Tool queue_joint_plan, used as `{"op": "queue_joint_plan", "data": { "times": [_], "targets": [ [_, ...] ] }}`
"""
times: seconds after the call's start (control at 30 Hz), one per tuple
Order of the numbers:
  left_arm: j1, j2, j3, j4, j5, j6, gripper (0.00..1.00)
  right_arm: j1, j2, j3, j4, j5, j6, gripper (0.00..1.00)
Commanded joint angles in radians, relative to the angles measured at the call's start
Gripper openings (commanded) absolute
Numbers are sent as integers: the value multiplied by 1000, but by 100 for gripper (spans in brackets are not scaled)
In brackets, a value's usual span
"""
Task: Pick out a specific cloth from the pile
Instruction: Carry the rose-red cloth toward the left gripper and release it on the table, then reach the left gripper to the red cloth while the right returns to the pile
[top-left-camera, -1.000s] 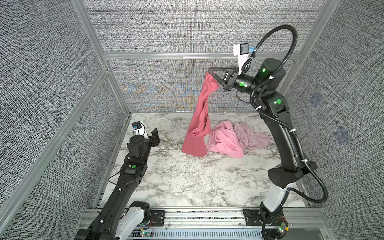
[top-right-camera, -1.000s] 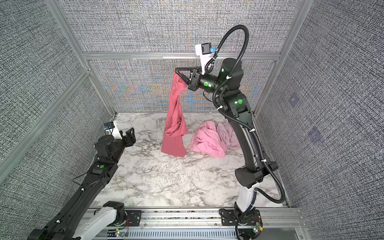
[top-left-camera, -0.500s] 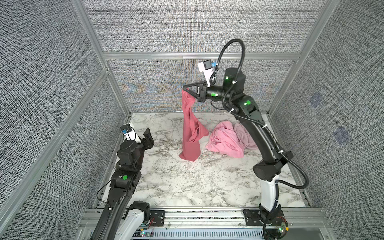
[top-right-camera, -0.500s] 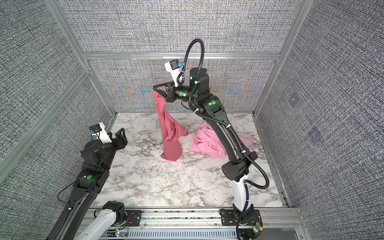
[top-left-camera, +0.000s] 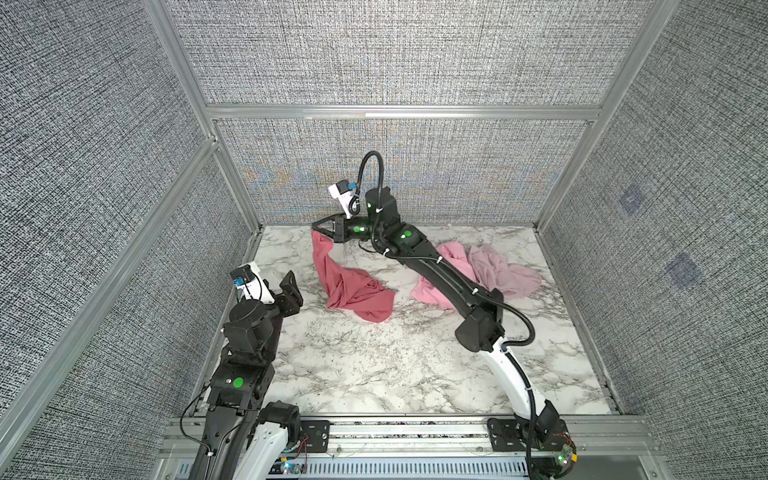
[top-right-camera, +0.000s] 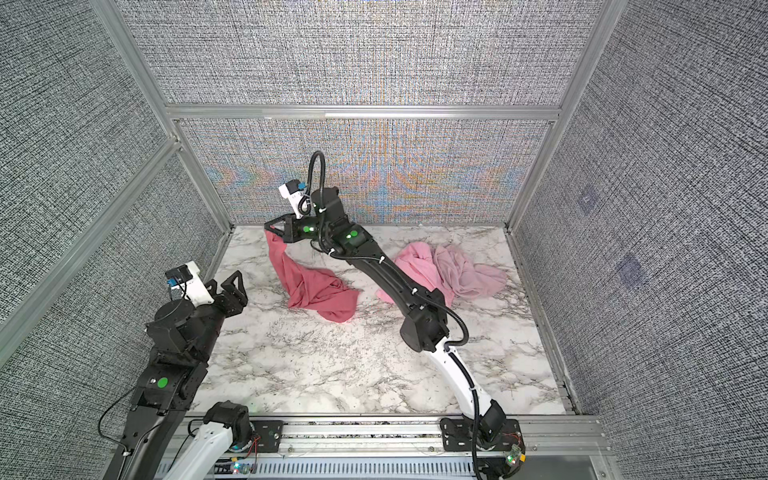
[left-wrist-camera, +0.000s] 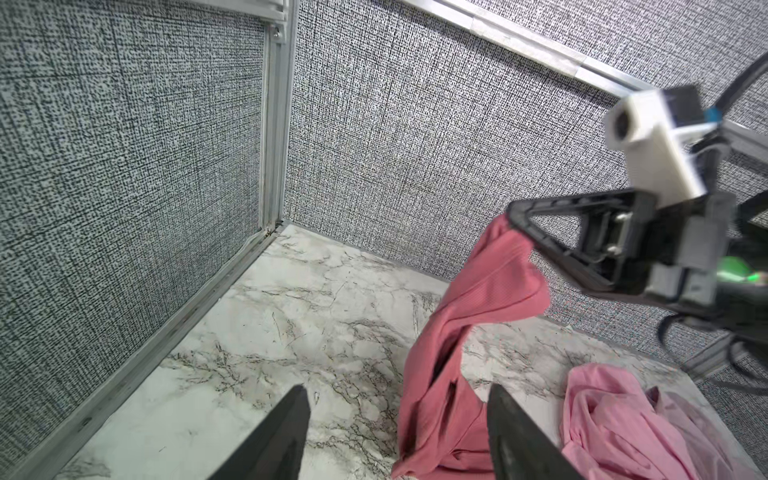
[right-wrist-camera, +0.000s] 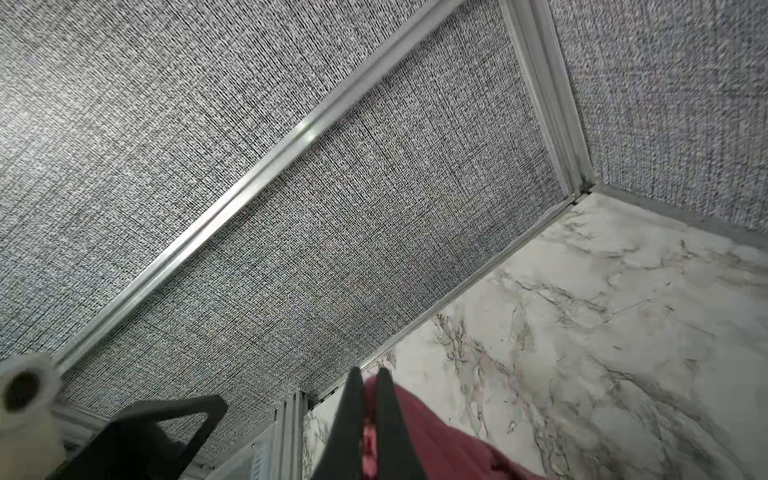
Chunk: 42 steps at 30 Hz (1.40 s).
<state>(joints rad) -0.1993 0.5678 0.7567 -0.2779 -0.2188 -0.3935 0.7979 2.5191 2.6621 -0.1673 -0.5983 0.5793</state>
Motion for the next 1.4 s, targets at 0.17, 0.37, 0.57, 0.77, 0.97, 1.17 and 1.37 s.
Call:
{"op": "queue_joint_plan", "data": {
  "times": [0.17,0.37,0.57,0.77,0.97,1.17,1.37],
  "targets": [
    [1,15,8,-51,16,-42,69,32,50,-51,54,28,25,53],
    [1,78,-10,20,115,-53,67,-3,-172,-423,114,94,-45,56],
    [-82,209,-55,119,200,-68,61,-80,-481,-957,318,201,-60,59],
    [-301,449,-66,215,158,-29,62,-180,-749,-1369,411,317,-50,59],
    [-425,651,-19,262,127,-6,62,-272,-967,-1667,433,377,-46,59],
    [-499,822,65,261,90,8,61,-292,-1084,-1772,311,462,-105,59],
    [-547,990,182,183,69,14,61,-295,-1121,-1789,241,524,-124,61]
  ]
}}
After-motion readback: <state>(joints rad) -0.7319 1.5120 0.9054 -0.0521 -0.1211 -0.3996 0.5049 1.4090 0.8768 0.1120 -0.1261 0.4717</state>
